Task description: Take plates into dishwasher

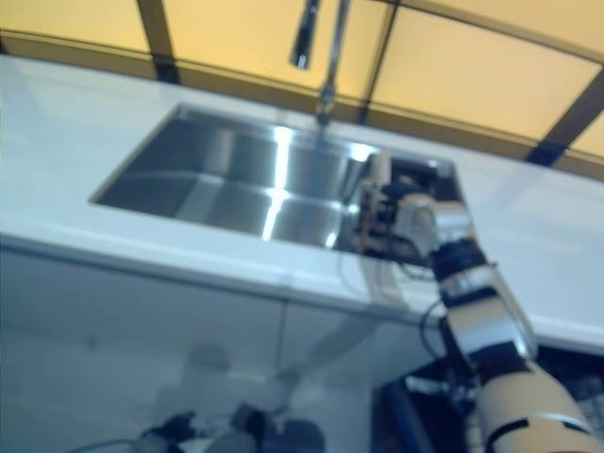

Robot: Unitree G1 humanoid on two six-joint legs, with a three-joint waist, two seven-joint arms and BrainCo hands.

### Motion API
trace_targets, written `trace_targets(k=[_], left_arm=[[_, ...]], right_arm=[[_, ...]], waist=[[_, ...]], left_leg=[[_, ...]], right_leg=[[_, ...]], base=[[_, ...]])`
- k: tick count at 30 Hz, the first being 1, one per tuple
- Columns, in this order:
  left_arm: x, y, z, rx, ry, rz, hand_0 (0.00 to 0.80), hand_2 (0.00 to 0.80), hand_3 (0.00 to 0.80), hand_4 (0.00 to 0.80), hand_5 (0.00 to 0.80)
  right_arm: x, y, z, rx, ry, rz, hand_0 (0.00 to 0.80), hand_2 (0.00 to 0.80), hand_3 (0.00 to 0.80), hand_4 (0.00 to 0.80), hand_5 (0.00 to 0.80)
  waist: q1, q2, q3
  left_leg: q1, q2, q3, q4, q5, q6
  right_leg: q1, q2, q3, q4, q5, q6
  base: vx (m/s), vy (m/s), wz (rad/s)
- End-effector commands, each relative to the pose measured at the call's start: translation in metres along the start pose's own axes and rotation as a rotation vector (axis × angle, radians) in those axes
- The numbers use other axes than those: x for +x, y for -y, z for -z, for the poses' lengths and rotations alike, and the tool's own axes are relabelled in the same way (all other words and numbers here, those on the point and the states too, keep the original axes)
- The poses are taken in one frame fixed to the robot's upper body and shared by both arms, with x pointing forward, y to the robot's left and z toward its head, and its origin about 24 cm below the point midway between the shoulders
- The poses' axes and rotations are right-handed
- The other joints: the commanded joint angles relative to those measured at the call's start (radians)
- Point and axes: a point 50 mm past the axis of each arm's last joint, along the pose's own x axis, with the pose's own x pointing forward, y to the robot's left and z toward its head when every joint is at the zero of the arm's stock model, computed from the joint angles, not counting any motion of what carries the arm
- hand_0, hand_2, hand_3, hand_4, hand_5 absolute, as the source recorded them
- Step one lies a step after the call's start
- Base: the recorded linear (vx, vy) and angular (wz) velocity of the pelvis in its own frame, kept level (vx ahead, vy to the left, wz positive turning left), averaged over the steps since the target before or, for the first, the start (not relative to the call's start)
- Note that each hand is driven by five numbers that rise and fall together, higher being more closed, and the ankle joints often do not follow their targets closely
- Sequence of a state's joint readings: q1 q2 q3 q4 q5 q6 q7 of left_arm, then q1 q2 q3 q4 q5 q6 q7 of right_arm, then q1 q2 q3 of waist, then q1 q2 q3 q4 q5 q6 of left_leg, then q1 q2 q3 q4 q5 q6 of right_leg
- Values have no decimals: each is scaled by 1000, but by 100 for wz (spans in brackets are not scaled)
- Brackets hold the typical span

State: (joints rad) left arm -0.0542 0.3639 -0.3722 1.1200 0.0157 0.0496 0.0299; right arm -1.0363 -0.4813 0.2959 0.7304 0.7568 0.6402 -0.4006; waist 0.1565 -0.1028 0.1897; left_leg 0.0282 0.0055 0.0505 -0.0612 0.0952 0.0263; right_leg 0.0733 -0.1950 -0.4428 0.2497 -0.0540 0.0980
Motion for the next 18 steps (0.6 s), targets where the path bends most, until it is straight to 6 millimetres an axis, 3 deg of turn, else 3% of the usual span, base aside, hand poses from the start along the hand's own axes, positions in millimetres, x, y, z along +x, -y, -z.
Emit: trace_targets(k=[1, 18], left_arm=[[3, 8, -20, 26, 54, 20, 0, 0, 0, 0, 0], [2, 9, -17, 36, 49, 26, 0, 0, 0, 0, 0]], right_arm=[[-2, 16, -14, -53, 62, 64, 0, 0, 0, 0, 0], [0, 19, -8, -54, 43, 65, 0, 0, 0, 0, 0]], waist=[[32, 33, -12], [32, 32, -6]], left_leg=[[79, -52, 16, -26, -108, 14], [79, -52, 15, -26, -109, 16]], right_leg=[[-109, -12, 23, 123, 62, 25], [-114, -15, 24, 129, 67, 26]], base=[[0, 0, 0], [0, 0, 0]])
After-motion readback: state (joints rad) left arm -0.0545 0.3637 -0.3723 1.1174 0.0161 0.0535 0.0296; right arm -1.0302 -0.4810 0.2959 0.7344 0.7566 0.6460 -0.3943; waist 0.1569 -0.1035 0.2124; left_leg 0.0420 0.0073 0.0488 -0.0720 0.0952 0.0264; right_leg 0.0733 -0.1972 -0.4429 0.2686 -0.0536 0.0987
